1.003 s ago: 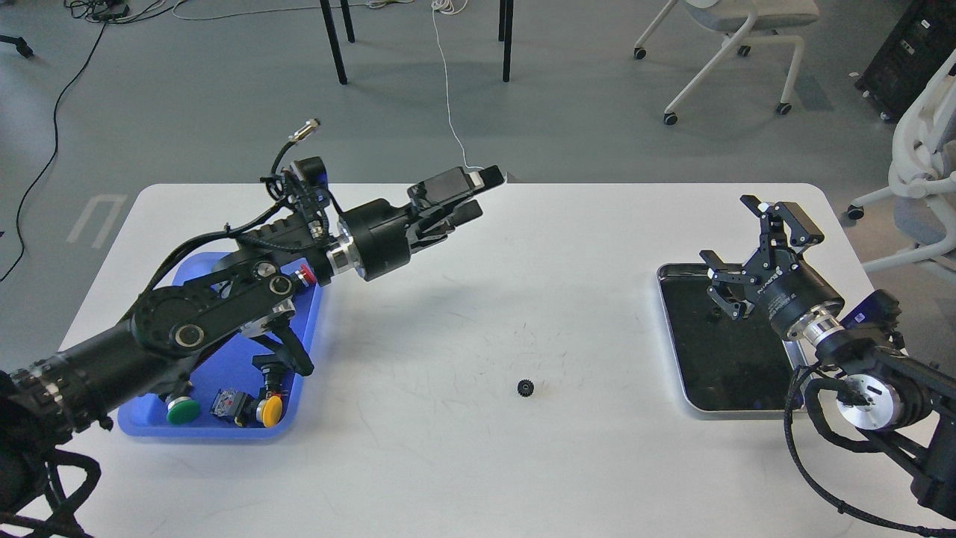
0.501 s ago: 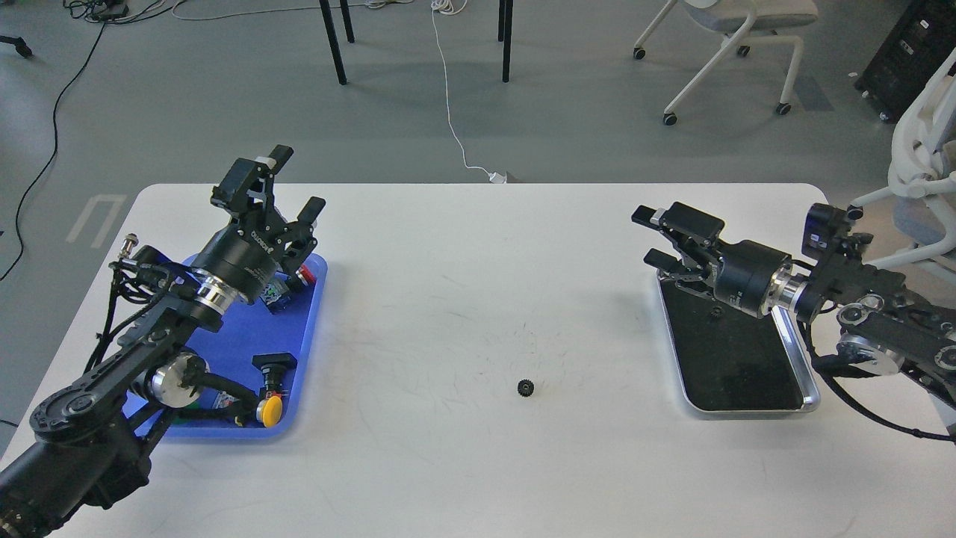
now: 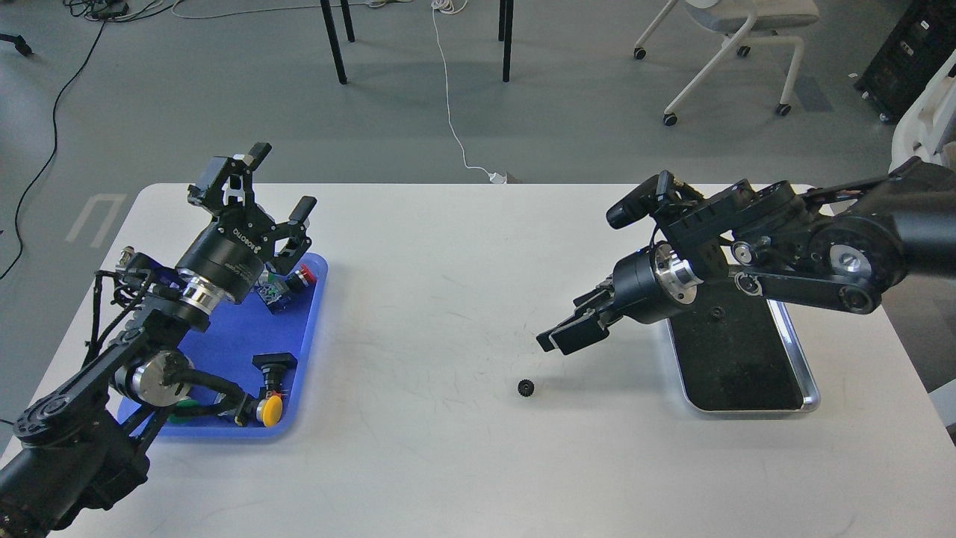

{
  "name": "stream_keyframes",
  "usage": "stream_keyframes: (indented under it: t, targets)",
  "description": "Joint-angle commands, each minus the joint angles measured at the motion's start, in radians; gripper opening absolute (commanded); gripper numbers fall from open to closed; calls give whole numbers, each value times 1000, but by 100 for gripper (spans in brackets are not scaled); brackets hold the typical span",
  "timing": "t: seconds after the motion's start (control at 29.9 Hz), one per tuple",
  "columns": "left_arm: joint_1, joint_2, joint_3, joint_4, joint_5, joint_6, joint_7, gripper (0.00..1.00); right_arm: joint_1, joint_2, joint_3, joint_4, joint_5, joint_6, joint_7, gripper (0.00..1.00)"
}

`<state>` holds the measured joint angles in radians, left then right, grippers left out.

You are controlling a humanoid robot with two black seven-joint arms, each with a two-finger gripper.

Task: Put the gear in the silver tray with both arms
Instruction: 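Reach the right gripper from the silver tray toward the gear, then grasp the second black gear on the table with the right gripper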

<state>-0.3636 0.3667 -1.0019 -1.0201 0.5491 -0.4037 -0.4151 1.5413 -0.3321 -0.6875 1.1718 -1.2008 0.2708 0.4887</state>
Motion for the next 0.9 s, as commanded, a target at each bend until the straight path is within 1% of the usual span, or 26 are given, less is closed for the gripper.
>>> stream_keyframes:
  t: [0.0, 0.1, 0.17, 0.33, 0.47, 0.6, 0.7, 0.77, 0.8, 0.87]
  targets:
    - [0, 0, 0, -3, 0, -1, -1, 98, 2, 63, -58, -4, -63, -68, 0, 98]
    - [0, -3, 0, -3, 0, -1, -1, 98, 3, 132, -128, -12, -72, -174, 0, 98]
    - [0, -3, -1, -3, 0, 2, -4, 98, 3, 160, -158, -23, -72, -218, 0, 98]
    - [0, -9, -1, -3, 0, 3, -4, 98, -9, 221, -216, -44, -74, -280, 0, 96]
    - [0, -25, -1, -3, 0, 5, -4, 98, -21, 277, -248, -89, -74, -326, 0, 94]
    - [-2, -25, -1, -3, 0, 2, -4, 98, -26, 314, -276, -100, -72, -360, 0, 90]
    - [-3, -23, -1, -3, 0, -1, -4, 98, -43, 321, -279, -113, -72, -363, 0, 76]
    - [-3, -23, 0, -3, 0, -1, -4, 98, -47, 321, -280, -115, -72, -364, 0, 62]
    - [-3, -22, 0, -3, 0, -1, -4, 98, -49, 321, -283, -116, -72, -367, 0, 58]
    - [-3, -23, -1, -3, 0, -1, -4, 98, -49, 320, -302, -116, -72, -369, 0, 55]
